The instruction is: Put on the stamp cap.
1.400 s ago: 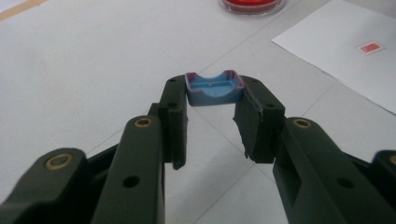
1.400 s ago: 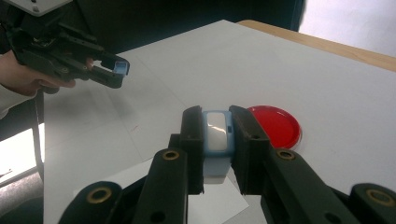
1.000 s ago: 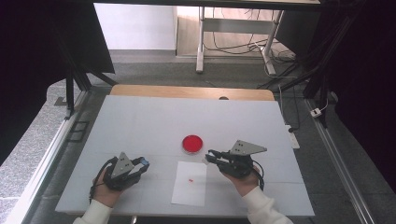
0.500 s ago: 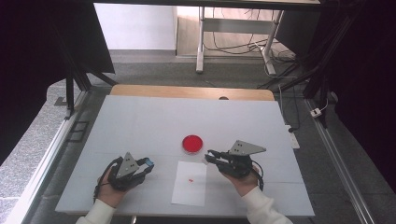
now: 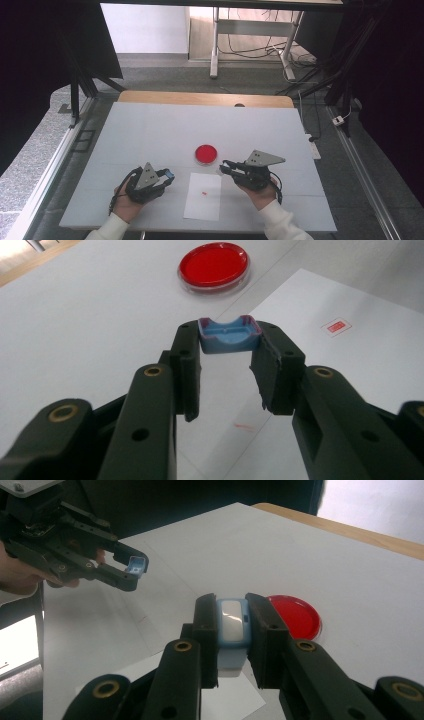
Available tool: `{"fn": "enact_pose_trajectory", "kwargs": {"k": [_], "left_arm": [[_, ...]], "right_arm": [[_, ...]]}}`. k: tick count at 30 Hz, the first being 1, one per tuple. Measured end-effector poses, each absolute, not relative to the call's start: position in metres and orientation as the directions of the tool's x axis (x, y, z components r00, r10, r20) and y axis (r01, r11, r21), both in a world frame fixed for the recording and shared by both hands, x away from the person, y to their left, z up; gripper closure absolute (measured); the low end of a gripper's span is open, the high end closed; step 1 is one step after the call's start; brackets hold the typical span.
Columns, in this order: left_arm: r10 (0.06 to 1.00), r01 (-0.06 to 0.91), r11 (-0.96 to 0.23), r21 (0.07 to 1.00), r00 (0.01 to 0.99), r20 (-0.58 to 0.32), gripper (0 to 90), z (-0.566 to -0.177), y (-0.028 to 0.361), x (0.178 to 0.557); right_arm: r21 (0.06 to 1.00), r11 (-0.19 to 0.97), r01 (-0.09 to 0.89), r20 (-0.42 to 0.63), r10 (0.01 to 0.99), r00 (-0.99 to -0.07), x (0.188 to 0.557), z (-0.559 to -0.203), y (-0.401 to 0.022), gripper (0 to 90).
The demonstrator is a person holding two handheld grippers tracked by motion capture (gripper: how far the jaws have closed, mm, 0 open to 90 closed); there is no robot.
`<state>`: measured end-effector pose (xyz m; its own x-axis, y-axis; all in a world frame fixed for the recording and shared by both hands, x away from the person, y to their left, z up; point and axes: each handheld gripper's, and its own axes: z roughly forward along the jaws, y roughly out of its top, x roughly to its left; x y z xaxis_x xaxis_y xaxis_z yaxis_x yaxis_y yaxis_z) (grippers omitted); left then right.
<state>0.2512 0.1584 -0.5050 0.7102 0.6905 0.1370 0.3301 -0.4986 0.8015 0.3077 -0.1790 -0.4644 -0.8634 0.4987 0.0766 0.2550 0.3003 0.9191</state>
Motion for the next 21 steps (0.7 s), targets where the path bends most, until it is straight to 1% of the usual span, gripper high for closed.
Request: {"fn": "enact_pose_trajectory", "kwargs": {"k": [21], "left_arm": [[0.660,0.316,-0.514,0.798,0.739,0.133,64.2,-0.505,0.137,0.255]], "right_arm": [[0.924,0.291,0.248,0.075,0.499,-0.863,0.307,-0.464,-0.177,75.4]]}}
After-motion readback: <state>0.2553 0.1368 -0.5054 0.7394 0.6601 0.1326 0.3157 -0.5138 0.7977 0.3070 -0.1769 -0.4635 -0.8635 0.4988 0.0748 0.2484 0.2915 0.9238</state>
